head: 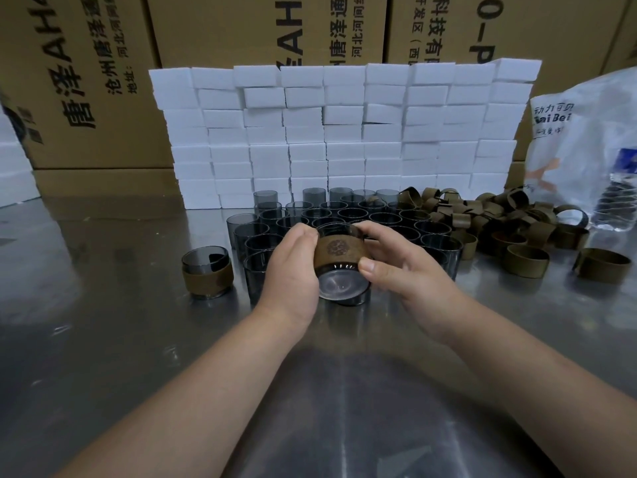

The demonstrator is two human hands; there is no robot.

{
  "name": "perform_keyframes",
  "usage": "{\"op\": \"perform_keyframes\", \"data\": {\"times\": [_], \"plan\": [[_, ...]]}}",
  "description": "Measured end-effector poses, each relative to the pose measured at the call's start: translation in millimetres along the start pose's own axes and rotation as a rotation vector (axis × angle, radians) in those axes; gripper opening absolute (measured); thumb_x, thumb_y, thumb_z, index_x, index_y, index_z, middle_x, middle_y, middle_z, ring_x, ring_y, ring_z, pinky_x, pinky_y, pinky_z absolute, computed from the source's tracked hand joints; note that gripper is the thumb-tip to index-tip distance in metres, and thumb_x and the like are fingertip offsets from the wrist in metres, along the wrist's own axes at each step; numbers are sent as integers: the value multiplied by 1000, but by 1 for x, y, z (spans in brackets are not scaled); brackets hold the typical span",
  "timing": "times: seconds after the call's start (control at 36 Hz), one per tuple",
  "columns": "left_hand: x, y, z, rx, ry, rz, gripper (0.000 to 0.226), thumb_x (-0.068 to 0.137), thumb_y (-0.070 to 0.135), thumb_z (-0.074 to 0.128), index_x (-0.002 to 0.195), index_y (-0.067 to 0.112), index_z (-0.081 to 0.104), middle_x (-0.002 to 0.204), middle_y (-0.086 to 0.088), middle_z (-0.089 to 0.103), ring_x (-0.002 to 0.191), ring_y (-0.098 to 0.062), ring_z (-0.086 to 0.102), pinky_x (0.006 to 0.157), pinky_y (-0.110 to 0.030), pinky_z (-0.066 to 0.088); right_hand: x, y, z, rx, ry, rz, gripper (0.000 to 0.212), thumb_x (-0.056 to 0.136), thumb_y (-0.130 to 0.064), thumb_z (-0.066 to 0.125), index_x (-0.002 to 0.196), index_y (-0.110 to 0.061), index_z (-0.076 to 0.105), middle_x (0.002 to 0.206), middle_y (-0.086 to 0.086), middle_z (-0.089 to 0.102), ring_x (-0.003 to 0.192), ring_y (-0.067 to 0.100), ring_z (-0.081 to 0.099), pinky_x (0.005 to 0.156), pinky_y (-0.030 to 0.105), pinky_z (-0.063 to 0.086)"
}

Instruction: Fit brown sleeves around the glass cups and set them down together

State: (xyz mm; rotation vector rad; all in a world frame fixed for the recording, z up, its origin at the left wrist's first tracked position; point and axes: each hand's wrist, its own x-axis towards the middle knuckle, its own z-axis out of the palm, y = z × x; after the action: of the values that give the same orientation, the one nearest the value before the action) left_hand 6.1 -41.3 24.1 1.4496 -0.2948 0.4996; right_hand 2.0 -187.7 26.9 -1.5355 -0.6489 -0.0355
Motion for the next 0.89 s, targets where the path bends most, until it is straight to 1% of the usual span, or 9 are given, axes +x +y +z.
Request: {"op": "perform_keyframes", "data": {"times": [0.17, 0.31, 0.36, 0.44, 0.53, 0.58, 0.64, 0.75, 0.89], "plan": [[0, -2, 2, -27, -18, 24, 26, 80, 37, 39, 57, 27, 48, 61, 8, 48, 62, -10, 45, 60, -25, 39, 0, 0, 1, -6, 15, -8, 43, 71, -24, 61, 113, -33, 56, 112, -1, 64, 99, 10, 64, 86, 24, 47], [-5, -3, 5, -74, -212, -2, 23, 81, 45, 39, 90, 28, 53, 92, 2, 60, 87, -10, 57, 79, -29, 48, 0, 2, 4, -45, 23, 10, 57, 79, -21, 65, 127, -38, 40, 128, -7, 49, 102, -7, 56, 84, 10, 45], [-9, -4, 7, 13, -287, 28, 27, 80, 41, 42, 103, 28, 47, 103, 4, 57, 94, -3, 55, 86, -21, 45, -1, 2, 4, -80, -7, 33, 65, 90, -15, 58, 143, -30, 23, 129, -14, 41, 97, -23, 49, 79, 0, 40], [-11, -6, 8, 96, -268, 48, 21, 89, 34, 47, 109, 30, 41, 105, 11, 52, 87, 17, 51, 77, -3, 39, -1, 4, 3, -112, -44, 66, 72, 92, -12, 52, 149, -22, 8, 126, -20, 38, 86, -34, 45, 73, -5, 36], [-9, -7, 7, 134, -244, 53, 23, 97, 19, 43, 116, 31, 38, 106, 13, 48, 87, 18, 50, 74, -1, 39, -3, 1, 4, -186, -67, 42, 76, 92, -13, 54, 148, -30, 5, 138, -9, 39, 106, -25, 45, 86, -1, 36], [-8, -6, 7, 103, -252, 44, 26, 96, 18, 43, 117, 34, 38, 109, 12, 49, 90, 12, 53, 73, -4, 43, -4, -1, 6, -247, -67, 2, 76, 91, -13, 55, 142, -41, 5, 148, -3, 32, 129, -3, 38, 107, 17, 32], [-9, -4, 8, 93, -257, 50, 21, 97, 17, 44, 109, 35, 42, 106, 10, 50, 86, 9, 55, 69, -7, 44, -5, -3, 7, -245, -71, -22, 71, 91, -13, 56, 135, -47, 11, 150, 0, 31, 135, 10, 35, 111, 28, 33], [-9, -1, 9, 134, -215, 53, 11, 82, 36, 45, 91, 30, 44, 88, 6, 50, 80, -7, 50, 73, -24, 44, -4, -4, 10, -153, -73, -37, 55, 90, -5, 55, 130, -34, 31, 136, 6, 40, 106, 3, 54, 77, 11, 47], [-9, -3, 8, 203, -196, 83, 15, 80, 40, 40, 81, 25, 41, 77, 6, 46, 71, -6, 44, 71, -28, 40, -2, -3, 11, -3, -78, -59, 42, 87, 6, 54, 113, -25, 43, 110, 3, 43, 76, -11, 56, 67, 10, 47]]}}
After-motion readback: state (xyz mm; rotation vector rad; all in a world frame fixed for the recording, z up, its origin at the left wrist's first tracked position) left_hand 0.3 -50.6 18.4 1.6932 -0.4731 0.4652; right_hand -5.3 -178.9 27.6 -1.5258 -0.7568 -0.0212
